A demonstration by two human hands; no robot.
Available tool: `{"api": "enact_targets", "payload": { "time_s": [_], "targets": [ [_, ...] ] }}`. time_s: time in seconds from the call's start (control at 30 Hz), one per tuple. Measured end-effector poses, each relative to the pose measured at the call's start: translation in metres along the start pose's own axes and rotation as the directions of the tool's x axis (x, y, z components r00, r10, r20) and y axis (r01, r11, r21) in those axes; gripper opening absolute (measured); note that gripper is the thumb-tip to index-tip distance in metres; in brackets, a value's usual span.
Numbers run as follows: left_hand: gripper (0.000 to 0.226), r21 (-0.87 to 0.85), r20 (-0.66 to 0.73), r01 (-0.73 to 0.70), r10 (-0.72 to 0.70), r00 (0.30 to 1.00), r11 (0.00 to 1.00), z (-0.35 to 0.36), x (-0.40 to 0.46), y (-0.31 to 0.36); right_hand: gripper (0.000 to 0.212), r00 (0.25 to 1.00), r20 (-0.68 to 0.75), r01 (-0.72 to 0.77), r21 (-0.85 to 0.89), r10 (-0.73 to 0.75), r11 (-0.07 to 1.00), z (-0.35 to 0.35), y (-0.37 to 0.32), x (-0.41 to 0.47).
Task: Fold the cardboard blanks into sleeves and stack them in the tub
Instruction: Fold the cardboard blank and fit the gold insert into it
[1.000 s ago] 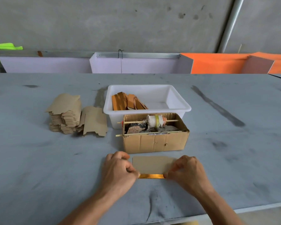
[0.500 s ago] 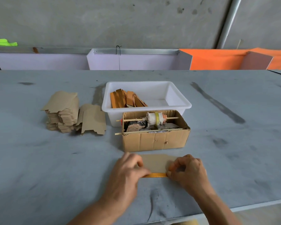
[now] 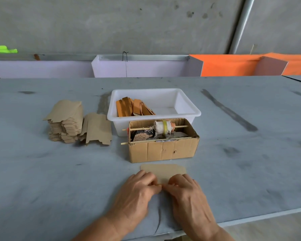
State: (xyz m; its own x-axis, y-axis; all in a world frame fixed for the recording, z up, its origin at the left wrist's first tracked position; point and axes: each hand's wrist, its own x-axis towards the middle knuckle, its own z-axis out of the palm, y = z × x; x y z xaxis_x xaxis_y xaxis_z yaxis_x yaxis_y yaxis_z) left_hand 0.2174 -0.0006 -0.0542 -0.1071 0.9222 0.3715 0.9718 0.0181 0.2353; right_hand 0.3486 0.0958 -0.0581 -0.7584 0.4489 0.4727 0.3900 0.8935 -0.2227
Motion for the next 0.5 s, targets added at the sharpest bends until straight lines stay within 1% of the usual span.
{"api": "enact_targets", "payload": {
  "time_s": [0.1, 0.17, 0.23, 0.27, 0.3, 0.33, 0.4, 0.5],
  "targets": [
    [0.032, -0.095, 0.032, 0.082, -0.079, 0.996, 0.992, 0.001, -0.004, -0.008, 0.026, 0.999, 0.021, -0.045, 0.008, 0.045, 0.999, -0.002, 0.010, -0.007],
    [0.030, -0.164, 0.060, 0.172, -0.164, 0.985, 0.971, 0.001, -0.003, -0.013, 0.025, 0.993, 0.056, -0.110, 0.062, 0.107, 0.992, -0.005, 0.017, -0.010],
    [0.024, -0.226, 0.038, 0.285, -0.283, 0.958, 0.932, -0.001, 0.004, -0.015, 0.015, 0.969, 0.118, -0.232, 0.127, 0.217, 0.964, -0.009, 0.022, -0.005],
    [0.022, -0.251, 0.009, 0.334, -0.343, 0.939, 0.908, -0.002, 0.008, -0.015, 0.010, 0.947, 0.146, -0.302, 0.119, 0.284, 0.946, -0.009, 0.025, 0.001],
    [0.020, -0.274, -0.014, 0.372, -0.391, 0.920, 0.887, -0.002, 0.011, -0.015, 0.012, 0.927, 0.156, -0.358, 0.107, 0.340, 0.928, -0.010, 0.027, 0.009],
    [0.017, -0.288, -0.026, 0.398, -0.422, 0.906, 0.871, -0.001, 0.013, -0.015, 0.014, 0.919, 0.137, -0.385, 0.116, 0.369, 0.916, -0.009, 0.029, 0.016],
    [0.009, -0.288, -0.011, 0.406, -0.427, 0.904, 0.867, 0.000, 0.010, -0.014, 0.017, 0.916, 0.124, -0.397, 0.138, 0.382, 0.908, -0.005, 0.031, 0.030],
    [0.006, -0.289, 0.037, 0.374, -0.380, 0.924, 0.881, 0.005, 0.003, -0.011, 0.026, 0.903, 0.221, -0.391, 0.072, 0.368, 0.917, 0.000, 0.037, 0.043]
  ]
}}
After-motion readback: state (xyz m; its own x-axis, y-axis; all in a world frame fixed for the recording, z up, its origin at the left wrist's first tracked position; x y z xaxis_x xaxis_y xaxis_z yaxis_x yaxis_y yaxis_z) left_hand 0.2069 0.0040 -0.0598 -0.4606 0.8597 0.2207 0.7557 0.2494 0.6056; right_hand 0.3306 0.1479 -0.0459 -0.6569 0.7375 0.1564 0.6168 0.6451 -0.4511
